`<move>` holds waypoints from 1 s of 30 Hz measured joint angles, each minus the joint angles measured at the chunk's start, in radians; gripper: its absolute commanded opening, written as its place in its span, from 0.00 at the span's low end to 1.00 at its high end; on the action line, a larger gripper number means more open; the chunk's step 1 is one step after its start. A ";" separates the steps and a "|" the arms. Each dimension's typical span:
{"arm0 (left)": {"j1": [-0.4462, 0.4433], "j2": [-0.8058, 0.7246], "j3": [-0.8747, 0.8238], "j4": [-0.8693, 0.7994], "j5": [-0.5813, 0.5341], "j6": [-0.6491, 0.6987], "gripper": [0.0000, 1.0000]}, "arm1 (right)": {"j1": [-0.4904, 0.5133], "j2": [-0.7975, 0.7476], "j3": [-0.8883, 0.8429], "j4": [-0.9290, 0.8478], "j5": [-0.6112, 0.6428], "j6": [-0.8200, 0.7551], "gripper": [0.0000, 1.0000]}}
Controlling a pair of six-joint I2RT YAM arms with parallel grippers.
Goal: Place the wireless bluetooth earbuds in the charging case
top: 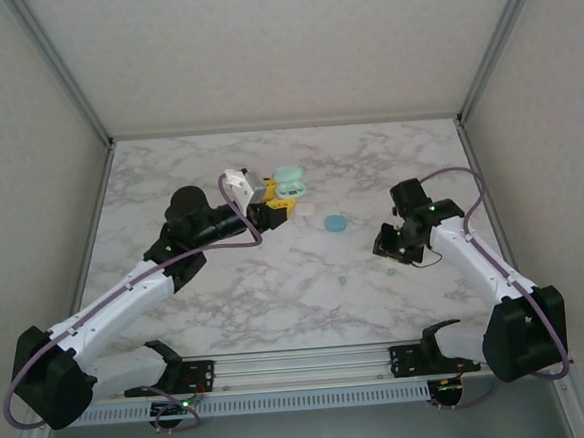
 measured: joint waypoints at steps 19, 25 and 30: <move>0.000 -0.028 -0.012 -0.039 -0.023 0.019 0.24 | -0.130 -0.006 -0.110 0.098 0.025 0.054 0.44; 0.000 -0.035 -0.012 -0.047 -0.025 0.019 0.24 | -0.158 0.067 -0.184 0.158 -0.009 0.076 0.42; 0.000 -0.035 -0.012 -0.053 -0.025 0.019 0.24 | -0.158 0.119 -0.194 0.212 -0.035 0.081 0.42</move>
